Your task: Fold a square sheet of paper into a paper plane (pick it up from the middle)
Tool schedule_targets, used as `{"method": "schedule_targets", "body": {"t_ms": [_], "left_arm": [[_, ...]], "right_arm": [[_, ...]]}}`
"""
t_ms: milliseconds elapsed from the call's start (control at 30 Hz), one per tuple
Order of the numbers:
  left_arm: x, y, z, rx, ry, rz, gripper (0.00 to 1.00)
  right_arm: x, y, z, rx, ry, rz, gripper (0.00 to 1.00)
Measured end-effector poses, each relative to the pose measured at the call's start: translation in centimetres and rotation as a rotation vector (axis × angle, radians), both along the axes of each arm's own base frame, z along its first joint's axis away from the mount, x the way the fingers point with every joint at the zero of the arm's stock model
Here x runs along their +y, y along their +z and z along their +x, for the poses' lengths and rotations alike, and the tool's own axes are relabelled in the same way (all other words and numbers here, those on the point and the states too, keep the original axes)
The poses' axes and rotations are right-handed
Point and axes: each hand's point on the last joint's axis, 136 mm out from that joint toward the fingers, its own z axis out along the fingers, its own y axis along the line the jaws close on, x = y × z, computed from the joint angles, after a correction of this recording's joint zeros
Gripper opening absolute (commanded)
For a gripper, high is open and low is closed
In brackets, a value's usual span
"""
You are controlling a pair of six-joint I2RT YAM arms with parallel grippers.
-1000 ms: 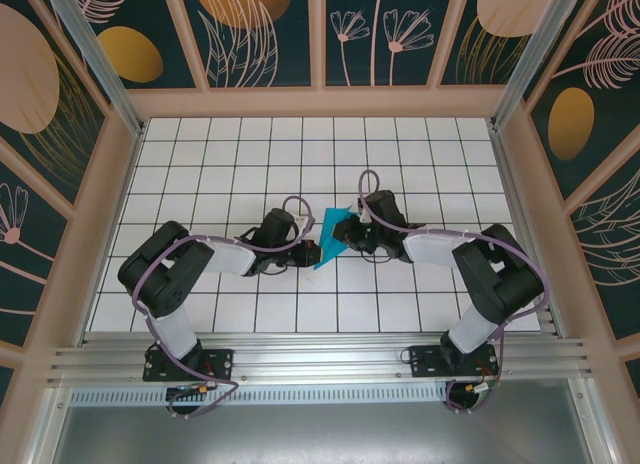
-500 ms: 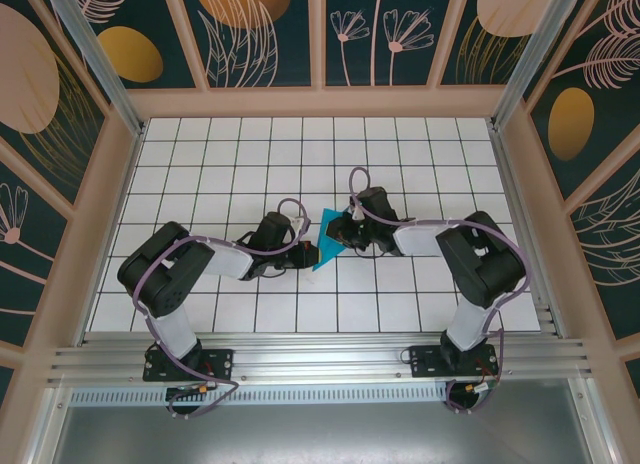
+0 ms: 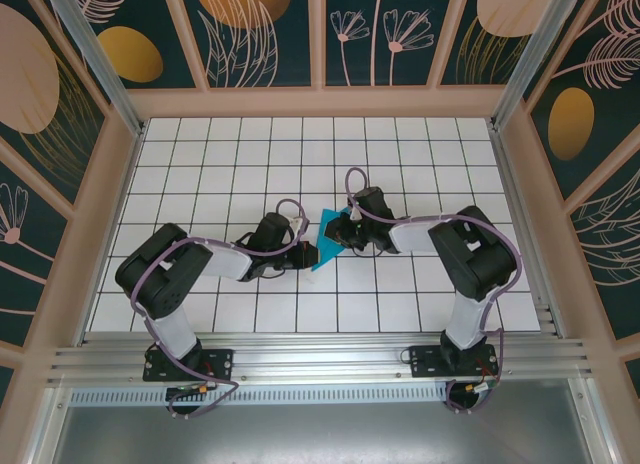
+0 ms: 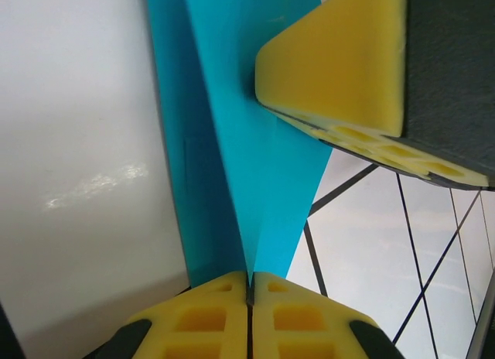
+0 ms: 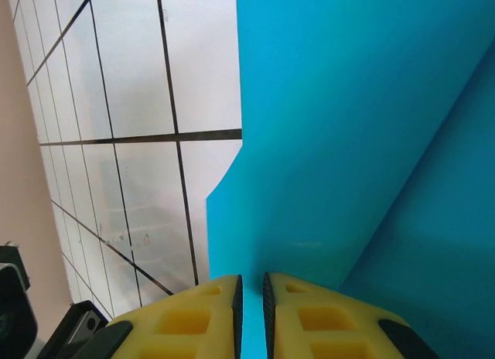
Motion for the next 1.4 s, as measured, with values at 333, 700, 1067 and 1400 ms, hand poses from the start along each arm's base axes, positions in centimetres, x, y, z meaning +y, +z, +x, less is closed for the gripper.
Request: {"method": "schedule_targets", "body": {"t_ms": [333, 700, 1067, 1400], "left_arm": [[0.1, -0.2, -0.1, 0.020, -0.001, 0.011, 0.00], [0.1, -0.3, 0.4, 0.102, -0.030, -0.055, 0.00], [0.1, -0.4, 0.3, 0.143, -0.032, -0.090, 0.00], [0.1, -0.4, 0.4, 0.150, -0.029, -0.089, 0.05]], "right_arm": [[-0.3, -0.5, 0.2, 0.000, -0.017, -0.020, 0.19], [0.0, -0.2, 0.1, 0.000, -0.003, -0.004, 0.20], [0.7, 0.3, -0.4, 0.007, 0.036, 0.037, 0.21], [1.2, -1.0, 0.1, 0.027, 0.040, 0.017, 0.20]]}}
